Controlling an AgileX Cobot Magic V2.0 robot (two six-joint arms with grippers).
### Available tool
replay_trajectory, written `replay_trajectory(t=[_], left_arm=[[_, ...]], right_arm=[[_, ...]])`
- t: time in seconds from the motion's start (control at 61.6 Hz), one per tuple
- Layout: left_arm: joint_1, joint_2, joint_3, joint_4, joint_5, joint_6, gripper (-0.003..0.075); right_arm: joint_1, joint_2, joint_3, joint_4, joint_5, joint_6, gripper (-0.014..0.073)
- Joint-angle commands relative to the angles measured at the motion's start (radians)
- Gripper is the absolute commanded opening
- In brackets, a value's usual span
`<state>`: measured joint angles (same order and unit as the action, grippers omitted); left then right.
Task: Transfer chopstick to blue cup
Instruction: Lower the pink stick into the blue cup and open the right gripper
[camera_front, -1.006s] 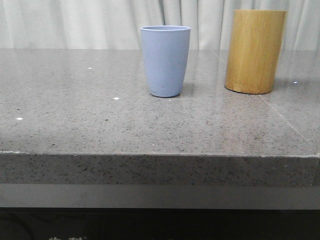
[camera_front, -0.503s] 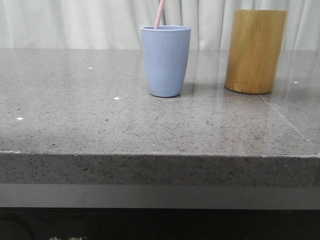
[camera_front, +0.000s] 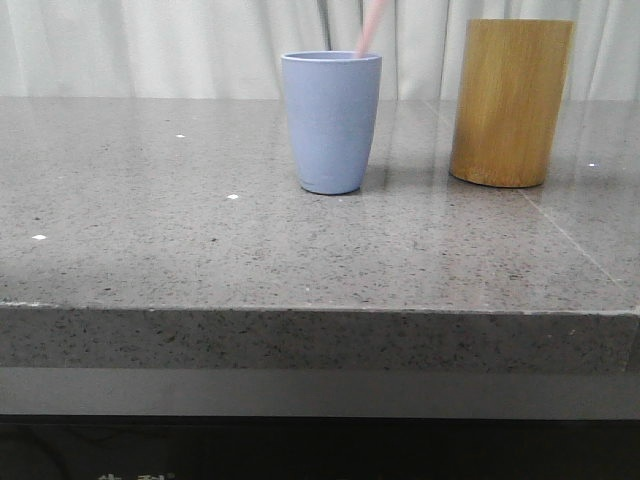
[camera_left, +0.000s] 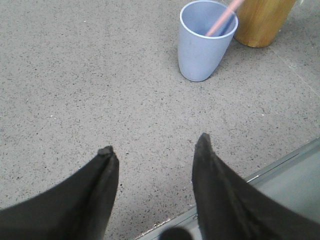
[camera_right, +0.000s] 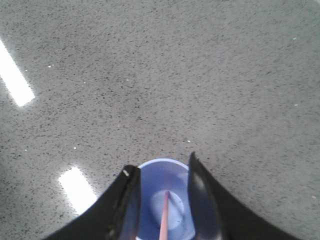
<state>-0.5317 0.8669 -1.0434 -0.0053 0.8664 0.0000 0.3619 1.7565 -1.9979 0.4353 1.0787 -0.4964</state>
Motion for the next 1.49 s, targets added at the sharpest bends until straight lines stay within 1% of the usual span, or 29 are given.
replay_trajectory(t=[0.0, 0.097, 0.162, 0.292, 0.373, 0.552, 0.665, 0.812, 0.941, 1.087, 1.152, 1.201, 1.25, 1.477], left_arm=[[0.002, -0.009, -0.022, -0.010, -0.073, -0.011, 0.0349], [0.002, -0.009, -0.022, -0.010, -0.073, -0.011, 0.0349], [0.002, -0.009, -0.022, -0.006, -0.073, -0.011, 0.0349], [0.002, -0.009, -0.022, -0.003, -0.073, -0.011, 0.0349], [0.002, -0.009, -0.022, -0.003, -0.073, -0.011, 0.0349], [0.002, -0.009, -0.022, -0.003, -0.073, -0.011, 0.0349], [0.002, -0.009, -0.022, -0.003, -0.073, -0.011, 0.0349], [0.002, -0.009, -0.020, -0.003, -0.073, -0.011, 0.0349], [0.002, -0.006, -0.017, -0.003, -0.071, -0.011, 0.0349], [0.002, 0.005, -0.014, -0.003, -0.071, -0.011, 0.0348], [0.002, 0.015, -0.012, -0.003, -0.071, -0.011, 0.0336], [0.002, 0.026, -0.010, -0.003, -0.071, -0.011, 0.0309], [0.002, 0.031, -0.006, -0.003, -0.073, -0.011, 0.0262], [0.002, 0.049, -0.004, -0.003, -0.081, -0.011, 0.0027]], right_arm=[[-0.002, -0.099, -0.033, -0.048, -0.036, 0.046, 0.0311], [-0.002, -0.168, -0.033, -0.174, 0.028, 0.162, 0.0311], [-0.002, -0.215, -0.027, -0.233, 0.064, 0.235, 0.0311], [-0.015, -0.300, 0.037, -0.274, 0.095, 0.290, 0.0311], [-0.037, -0.376, 0.144, -0.273, 0.062, 0.327, 0.0311], [-0.053, -0.573, 0.449, -0.271, -0.086, 0.399, 0.0311], [-0.053, -0.696, 0.636, -0.268, -0.188, 0.420, 0.0311], [-0.053, -0.859, 0.839, -0.260, -0.281, 0.422, 0.0311], [-0.053, -0.997, 0.993, -0.260, -0.305, 0.421, 0.0311], [-0.053, -1.142, 1.124, -0.262, -0.305, 0.421, 0.0311], [-0.053, -1.197, 1.174, -0.261, -0.305, 0.421, 0.0304], [-0.053, -1.229, 1.203, -0.261, -0.305, 0.421, 0.0279], [-0.053, -1.258, 1.228, -0.262, -0.305, 0.421, 0.0235], [-0.053, -1.303, 1.274, -0.261, -0.301, 0.421, -0.0055]])
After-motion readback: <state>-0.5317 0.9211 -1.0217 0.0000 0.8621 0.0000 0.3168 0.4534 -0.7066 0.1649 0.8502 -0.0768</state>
